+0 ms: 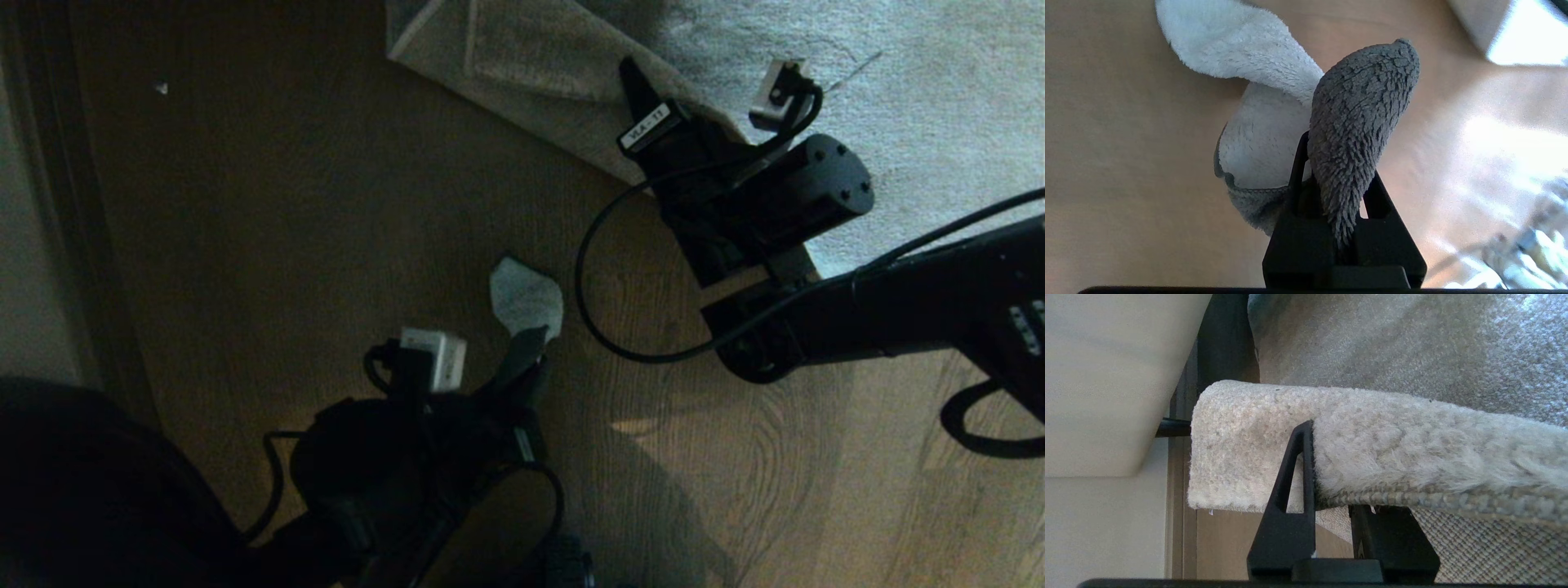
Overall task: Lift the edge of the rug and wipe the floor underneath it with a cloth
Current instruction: Wipe the floor under the carpet with a rag
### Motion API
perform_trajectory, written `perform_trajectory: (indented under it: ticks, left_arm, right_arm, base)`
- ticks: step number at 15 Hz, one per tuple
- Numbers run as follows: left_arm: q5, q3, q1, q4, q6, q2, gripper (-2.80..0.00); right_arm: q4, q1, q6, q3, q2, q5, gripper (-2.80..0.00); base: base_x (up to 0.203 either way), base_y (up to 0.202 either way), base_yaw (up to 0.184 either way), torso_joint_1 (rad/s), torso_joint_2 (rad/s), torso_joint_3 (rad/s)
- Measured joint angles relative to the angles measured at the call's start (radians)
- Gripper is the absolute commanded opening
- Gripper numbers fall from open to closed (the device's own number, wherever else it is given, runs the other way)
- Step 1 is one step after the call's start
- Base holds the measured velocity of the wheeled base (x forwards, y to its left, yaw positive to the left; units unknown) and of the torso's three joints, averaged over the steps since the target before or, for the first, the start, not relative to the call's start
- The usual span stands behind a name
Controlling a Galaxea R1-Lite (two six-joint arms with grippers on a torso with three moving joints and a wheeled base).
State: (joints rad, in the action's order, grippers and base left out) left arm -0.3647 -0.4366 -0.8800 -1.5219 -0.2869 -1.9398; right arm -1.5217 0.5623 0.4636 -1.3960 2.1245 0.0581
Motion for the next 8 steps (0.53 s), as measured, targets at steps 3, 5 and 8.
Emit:
perform_trajectory:
  ticks: [3,5,8]
  left_arm:
    - [0.051,-0.001,0.098,0.0,-0.002,-0.002,-2.8]
    - [0.089,-0.001,0.16,0.0,-0.002,-0.002,-2.8]
    - [0.107,-0.005,0.231,0.0,-0.002,0.0,-2.8]
  right_arm:
    - [0.0,0.0,0.0,0.0,0.002,0.0,-2.8]
    - [-0.001,0.0,0.0,0.0,0.005,0.0,-2.8]
    - [-0.001,0.0,0.0,-0.001,0.008,0.0,-2.8]
  base:
    - [0.0,0.0,0.0,0.0,0.0,0.0]
    - [0.0,0.0,0.0,0.0,0.0,0.0]
    - [0.0,0.0,0.0,0.0,0.0,0.0]
